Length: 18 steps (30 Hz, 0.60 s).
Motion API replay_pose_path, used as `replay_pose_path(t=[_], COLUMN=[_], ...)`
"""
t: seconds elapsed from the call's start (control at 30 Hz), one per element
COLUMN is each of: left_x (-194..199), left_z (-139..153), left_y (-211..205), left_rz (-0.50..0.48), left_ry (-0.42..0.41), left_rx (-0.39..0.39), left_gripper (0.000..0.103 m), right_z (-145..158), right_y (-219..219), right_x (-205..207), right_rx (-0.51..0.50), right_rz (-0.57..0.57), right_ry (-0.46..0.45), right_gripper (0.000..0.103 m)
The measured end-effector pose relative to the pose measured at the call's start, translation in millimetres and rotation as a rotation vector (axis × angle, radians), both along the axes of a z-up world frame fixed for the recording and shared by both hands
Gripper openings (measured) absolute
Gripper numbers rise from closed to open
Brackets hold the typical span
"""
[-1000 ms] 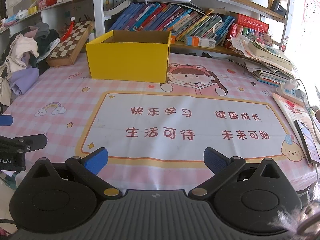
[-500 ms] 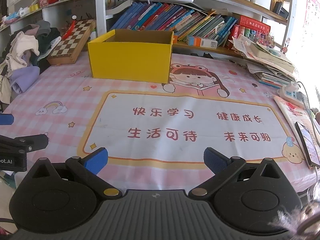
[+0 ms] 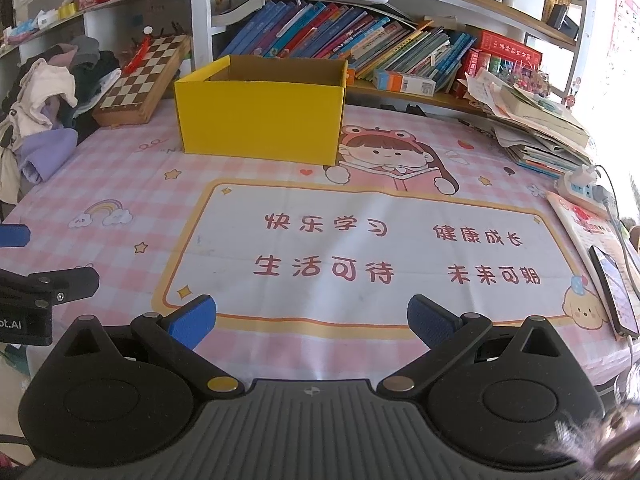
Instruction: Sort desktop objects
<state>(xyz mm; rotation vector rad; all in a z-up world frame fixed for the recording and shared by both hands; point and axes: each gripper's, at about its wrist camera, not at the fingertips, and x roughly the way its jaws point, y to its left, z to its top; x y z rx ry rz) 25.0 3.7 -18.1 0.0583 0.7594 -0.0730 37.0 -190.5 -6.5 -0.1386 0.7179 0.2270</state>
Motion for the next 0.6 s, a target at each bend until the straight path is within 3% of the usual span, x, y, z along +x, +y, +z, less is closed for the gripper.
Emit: replay_pose_path(t=[0.6], left_x=[6.4], left_z=[-2.6], left_y=[-1.1], left_rz=[0.005], left_ry=[0.009], left_rx=[-0.015], left_gripper=[0.103], right_z=[-1.7], right_y=[-3.3], right_x=[5.0], right_rx=[-0.008], right_rz=[-0.008], right_ry=[0.010], right_gripper=[0.103])
